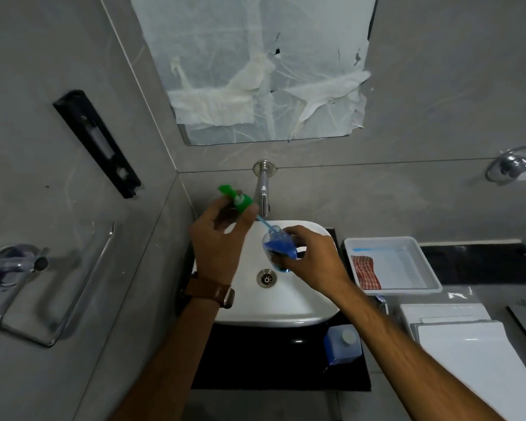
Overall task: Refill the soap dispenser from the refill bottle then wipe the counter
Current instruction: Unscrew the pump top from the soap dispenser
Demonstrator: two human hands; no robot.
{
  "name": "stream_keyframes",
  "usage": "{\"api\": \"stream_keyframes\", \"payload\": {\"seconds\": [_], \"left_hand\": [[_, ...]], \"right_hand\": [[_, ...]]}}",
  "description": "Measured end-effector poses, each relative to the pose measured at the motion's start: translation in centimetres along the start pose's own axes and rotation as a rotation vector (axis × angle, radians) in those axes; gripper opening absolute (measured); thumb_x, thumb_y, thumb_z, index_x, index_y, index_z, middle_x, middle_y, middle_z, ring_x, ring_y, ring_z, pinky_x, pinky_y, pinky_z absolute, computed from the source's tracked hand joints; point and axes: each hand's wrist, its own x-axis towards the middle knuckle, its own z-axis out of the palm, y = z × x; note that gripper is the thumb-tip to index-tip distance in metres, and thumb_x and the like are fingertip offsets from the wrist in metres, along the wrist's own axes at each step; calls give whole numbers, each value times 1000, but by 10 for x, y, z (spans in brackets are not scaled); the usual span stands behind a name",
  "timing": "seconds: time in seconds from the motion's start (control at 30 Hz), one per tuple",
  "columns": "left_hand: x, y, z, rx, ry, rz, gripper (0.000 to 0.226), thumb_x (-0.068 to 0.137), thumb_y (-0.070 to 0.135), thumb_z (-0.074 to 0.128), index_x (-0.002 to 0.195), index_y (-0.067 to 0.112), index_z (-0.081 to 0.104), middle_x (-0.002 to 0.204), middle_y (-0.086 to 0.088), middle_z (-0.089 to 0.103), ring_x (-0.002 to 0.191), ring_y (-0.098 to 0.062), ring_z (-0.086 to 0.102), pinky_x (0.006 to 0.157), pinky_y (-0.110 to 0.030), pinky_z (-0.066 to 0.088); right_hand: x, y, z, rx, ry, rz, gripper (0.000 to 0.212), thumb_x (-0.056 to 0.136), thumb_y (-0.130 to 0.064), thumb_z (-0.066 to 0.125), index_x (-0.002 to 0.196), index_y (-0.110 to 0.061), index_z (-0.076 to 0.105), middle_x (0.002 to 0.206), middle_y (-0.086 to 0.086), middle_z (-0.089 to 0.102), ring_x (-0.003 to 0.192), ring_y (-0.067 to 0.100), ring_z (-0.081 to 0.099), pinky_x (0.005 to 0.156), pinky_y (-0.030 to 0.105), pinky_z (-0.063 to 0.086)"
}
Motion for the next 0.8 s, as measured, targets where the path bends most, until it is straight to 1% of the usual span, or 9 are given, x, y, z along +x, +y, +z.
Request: {"api": "stream_keyframes", "payload": {"seconds": [0.07,0.13,0.23,0.33,0.47,0.53,0.6,0.7,0.8], "left_hand": [[0,3,-10,-75,84,-76,26,79,18,82,103,17,74,92,4,78,88,-9,74,76,-21,59],[-4,-4,-24,-116,158,-158,24,78,28,82,97,14,75,90,1,78,81,-11,72,74,-24,59],[-23,-29,-50,-136,233,-285,44,75,41,82,100,7,73,89,-3,74,78,-13,67,73,-27,58],[-60,-67,-73,-230,322,-487,63,66,47,86,111,5,72,102,-5,73,89,-14,67,81,-26,57],[-126,-126,-99,-292,382,-846,34,73,35,84,101,18,76,102,3,72,95,-12,64,79,-23,56],[-154,-155,-106,-295,430,-1051,28,82,25,78,108,15,74,103,1,70,90,-10,63,77,-23,56],[-172,-181,-106,-271,501,-1202,35,85,15,75,118,4,69,104,-3,69,86,-12,62,78,-25,57],[-178,-212,-96,-249,521,-1310,31,85,10,75,114,0,66,110,-9,65,86,-16,61,64,-21,60],[-168,-240,-88,-108,455,-1401,31,84,18,77,105,-4,67,105,-14,66,96,-27,62,78,-33,56]], "right_hand": [[-4,10,0,18,-5,-5,55,76,-38,91,125,-25,68,115,-3,78,102,9,72,89,35,64],[-8,19,-2,35,4,4,53,74,-40,91,121,-31,68,109,-10,78,97,2,72,84,26,64],[-18,33,-2,80,32,33,52,73,-38,93,119,-33,69,101,-21,74,97,-4,71,82,14,59],[-33,43,2,125,31,67,50,73,-40,93,117,-34,70,99,-26,74,100,-6,69,80,7,54],[-57,56,14,199,-8,109,48,74,-33,93,116,-37,70,108,-26,74,106,-3,68,88,13,58],[-70,62,23,194,-43,119,49,74,-29,94,117,-38,71,112,-29,73,107,-3,69,91,16,59],[-83,68,33,191,-65,136,50,73,-25,95,114,-38,72,112,-28,74,106,-1,71,91,19,60],[-99,80,52,172,-88,146,50,71,-24,95,114,-34,74,112,-25,74,105,0,72,92,20,59],[-112,93,73,180,-137,187,51,71,-23,95,117,-33,73,113,-20,75,107,5,72,96,28,61]]}}
